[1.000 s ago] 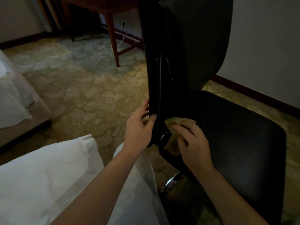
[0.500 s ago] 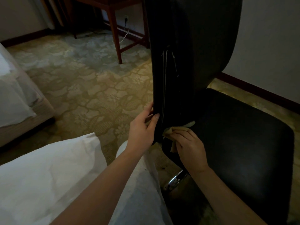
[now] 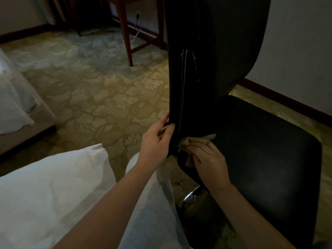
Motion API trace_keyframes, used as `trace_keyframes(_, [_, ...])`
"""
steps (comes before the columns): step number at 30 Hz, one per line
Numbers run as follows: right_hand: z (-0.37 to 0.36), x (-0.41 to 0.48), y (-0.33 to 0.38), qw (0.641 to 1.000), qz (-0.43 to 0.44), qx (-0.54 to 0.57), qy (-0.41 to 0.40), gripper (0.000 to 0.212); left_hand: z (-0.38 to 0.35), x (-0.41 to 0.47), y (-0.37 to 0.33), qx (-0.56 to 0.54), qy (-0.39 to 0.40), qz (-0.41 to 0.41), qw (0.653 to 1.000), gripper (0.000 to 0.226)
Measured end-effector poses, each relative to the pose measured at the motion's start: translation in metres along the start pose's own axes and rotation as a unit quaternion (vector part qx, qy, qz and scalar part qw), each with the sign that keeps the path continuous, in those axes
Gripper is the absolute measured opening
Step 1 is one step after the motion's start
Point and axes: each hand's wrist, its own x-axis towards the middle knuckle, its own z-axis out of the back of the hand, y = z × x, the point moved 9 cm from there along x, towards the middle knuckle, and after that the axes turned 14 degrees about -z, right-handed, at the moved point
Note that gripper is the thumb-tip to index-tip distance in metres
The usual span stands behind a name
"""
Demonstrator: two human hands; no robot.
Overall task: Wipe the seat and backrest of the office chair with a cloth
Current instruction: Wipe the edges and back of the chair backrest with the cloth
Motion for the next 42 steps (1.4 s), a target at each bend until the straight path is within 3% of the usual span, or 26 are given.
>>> trace_keyframes(5, [-0.029,-0.003,-0.005,1.000,-0.023,-0.014,0.016,0.022,0.000,0.001,-0.001,-0.015,0.001,0.009,1.000,0.043])
trace_keyframes(9, [-0.066,-0.001,-0.016,0.989,-0.095,-0.057,0.102,0.022,0.000,0.001,-0.003,-0.013,-0.001,0.003,1.000,0.041])
trace_keyframes(13, [-0.051,-0.007,-0.006,0.992,-0.066,-0.020,0.109,0.032,0.000,-0.001,0.000,-0.021,-0.008,0.012,1.000,0.041])
trace_keyframes(21, [0.053,-0.019,0.017,0.990,-0.017,0.058,-0.129,0.018,-0.001,-0.003,-0.001,-0.029,-0.017,0.011,0.999,0.040])
trace_keyframes(24, [0.050,-0.019,0.011,0.987,-0.049,0.047,-0.149,0.019,-0.002,-0.003,-0.002,-0.032,-0.017,0.013,0.999,0.039])
trace_keyframes(32, [-0.029,-0.004,0.005,0.999,-0.041,-0.004,-0.036,0.020,-0.002,-0.003,-0.001,-0.020,-0.002,0.016,1.000,0.044])
trace_keyframes(37, [-0.049,-0.001,0.002,0.994,-0.108,-0.025,0.015,0.025,-0.003,-0.003,-0.003,-0.016,-0.007,0.023,1.000,0.044])
trace_keyframes(42, [-0.068,0.001,-0.014,0.982,-0.143,-0.032,0.121,0.020,-0.003,-0.003,-0.003,-0.017,-0.020,0.026,0.999,0.042])
